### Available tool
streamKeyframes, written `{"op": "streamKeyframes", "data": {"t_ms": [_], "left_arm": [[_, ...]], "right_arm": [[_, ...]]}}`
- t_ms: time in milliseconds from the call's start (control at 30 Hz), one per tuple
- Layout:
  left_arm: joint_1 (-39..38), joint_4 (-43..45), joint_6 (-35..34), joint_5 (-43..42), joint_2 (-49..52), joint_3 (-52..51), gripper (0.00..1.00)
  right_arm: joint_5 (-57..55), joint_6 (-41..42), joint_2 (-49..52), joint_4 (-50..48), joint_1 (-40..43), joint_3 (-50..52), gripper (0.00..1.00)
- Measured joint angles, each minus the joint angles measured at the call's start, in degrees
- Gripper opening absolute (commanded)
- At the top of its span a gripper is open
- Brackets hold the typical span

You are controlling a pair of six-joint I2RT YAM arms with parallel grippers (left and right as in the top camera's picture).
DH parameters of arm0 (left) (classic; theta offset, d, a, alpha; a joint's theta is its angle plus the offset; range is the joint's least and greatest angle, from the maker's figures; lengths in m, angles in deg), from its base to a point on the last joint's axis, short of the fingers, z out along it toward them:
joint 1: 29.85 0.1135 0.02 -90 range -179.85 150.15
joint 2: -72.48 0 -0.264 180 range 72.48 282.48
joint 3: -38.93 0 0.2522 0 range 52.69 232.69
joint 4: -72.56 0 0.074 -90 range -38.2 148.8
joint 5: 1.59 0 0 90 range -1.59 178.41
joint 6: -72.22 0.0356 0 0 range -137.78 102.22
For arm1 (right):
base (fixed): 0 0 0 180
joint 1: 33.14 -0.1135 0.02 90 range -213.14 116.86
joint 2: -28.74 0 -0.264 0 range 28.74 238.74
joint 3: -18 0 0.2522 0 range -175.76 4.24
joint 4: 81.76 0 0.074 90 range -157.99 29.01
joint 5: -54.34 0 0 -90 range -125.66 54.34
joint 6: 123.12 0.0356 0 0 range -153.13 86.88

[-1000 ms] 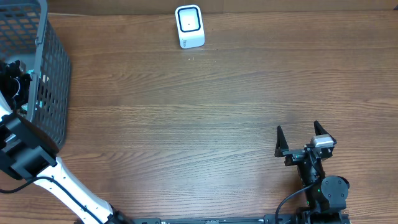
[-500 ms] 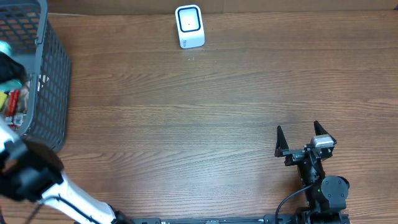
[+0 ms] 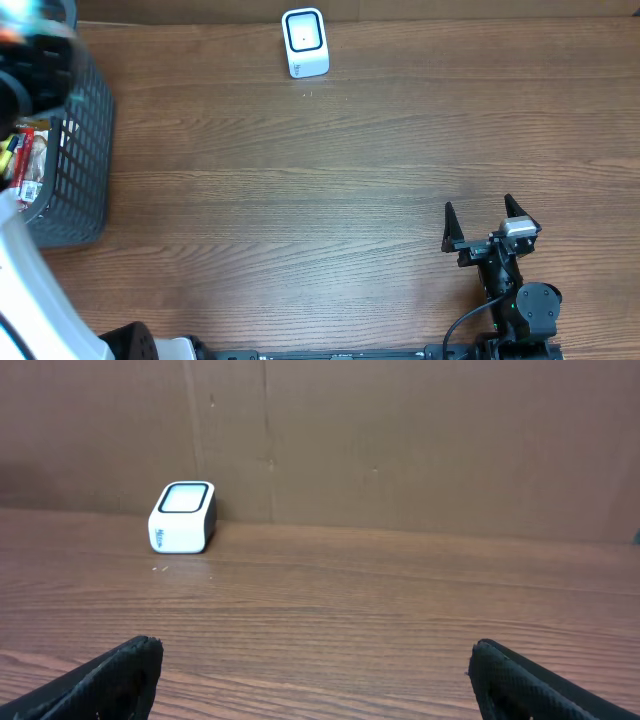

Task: Scan the item barcode
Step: 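Grasp the green and orange snack packets in the basket with left gripper, then carry the held packets with the left gripper to the table centre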

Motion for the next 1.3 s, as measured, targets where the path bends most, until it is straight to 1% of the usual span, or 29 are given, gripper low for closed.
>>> {"op": "streamKeyframes", "data": {"t_ms": [67,133,167,267,300,433,533,733,867,1100,1300], "left_arm": [[-5.53,-3.13,-0.35,-0.13,0.15,-0.02,0.37],[-13.84,-6.64,-0.66,-0.55,0.50,-0.02,0.37],[-15.23,-7.43,-0.76,-0.63,0.63,-0.02,0.37],[-25.53,-11.23,-1.33,0.20,2.49,0.00,0.37],[-27.17,-11.78,-1.46,0.52,3.21,0.00,0.37],[-37.97,-14.21,-3.19,3.85,9.81,0.00,0.39],[-43.58,-14.32,-4.92,5.79,14.93,-0.02,0.40],[-51.89,-13.00,-9.92,7.69,23.50,-0.02,0.41],[-57.13,-10.16,-12.15,7.89,29.88,-0.02,0.40],[-65.68,-4.31,-15.58,8.13,41.57,-0.02,0.41],[-69.68,-0.76,-18.12,9.77,45.27,-0.02,0.41]], "right_arm": [[-0.02,0.00,0.00,0.00,0.00,0.00,1.00],[-0.02,0.02,0.00,-0.04,0.00,0.00,1.00],[-0.02,0.02,0.00,0.02,0.00,0.00,1.00],[-0.02,0.00,0.00,-0.02,0.00,0.00,1.00],[-0.02,0.02,0.00,0.00,0.00,0.00,1.00],[-0.02,0.04,0.00,0.02,0.00,0.00,1.00],[0.00,0.02,0.00,0.02,0.00,0.00,1.00],[-0.02,0.02,0.00,0.02,0.00,0.00,1.00],[-0.02,-0.02,0.00,0.00,0.00,0.00,1.00],[-0.02,0.02,0.00,-0.02,0.00,0.00,1.00],[-0.02,0.00,0.00,0.02,0.00,0.00,1.00]]}}
